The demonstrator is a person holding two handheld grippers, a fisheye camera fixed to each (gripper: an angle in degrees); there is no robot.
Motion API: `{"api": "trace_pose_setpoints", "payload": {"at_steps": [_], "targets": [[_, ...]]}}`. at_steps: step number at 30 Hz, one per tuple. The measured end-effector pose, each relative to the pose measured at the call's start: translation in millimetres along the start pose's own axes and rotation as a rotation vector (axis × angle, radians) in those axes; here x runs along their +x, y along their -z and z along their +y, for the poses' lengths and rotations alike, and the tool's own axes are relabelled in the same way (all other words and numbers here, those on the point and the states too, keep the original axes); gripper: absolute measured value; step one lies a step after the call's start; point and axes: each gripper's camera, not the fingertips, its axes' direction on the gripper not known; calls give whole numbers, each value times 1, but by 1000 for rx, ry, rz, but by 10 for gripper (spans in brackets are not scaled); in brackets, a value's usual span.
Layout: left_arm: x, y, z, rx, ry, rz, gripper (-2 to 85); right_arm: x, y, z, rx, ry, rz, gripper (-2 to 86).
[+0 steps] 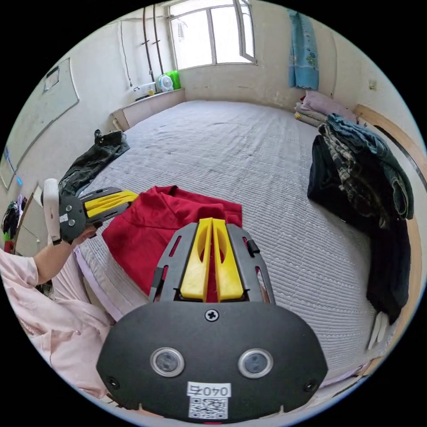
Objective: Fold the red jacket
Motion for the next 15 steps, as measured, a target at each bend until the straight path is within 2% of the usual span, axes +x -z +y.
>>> {"api": "trace_pose_setpoints", "payload": {"at_steps": [3, 4, 5, 7, 10, 15], "targets": [[20, -21, -11, -62, -13, -24, -9, -29, -31, -3, -114, 77, 78, -9], [20, -25, -12, -75, -8, -39, -9, -30, -43, -3, -154, 58, 202, -9], [18, -31, -14, -98, -8, -62, -9, -28, -45, -2, -155, 36, 311, -8], [12, -40, -15, -147, -9, -52, -9, -25, -31, 2, -76, 33, 359, -6], [5, -42, -13, -174, -9, -47, -9, -12, -11, 2, -37, 42, 311, 3], [7, -4, -30, -60, -14, -106, -9, 3, -24, -6, -214, 147, 142, 89]]}}
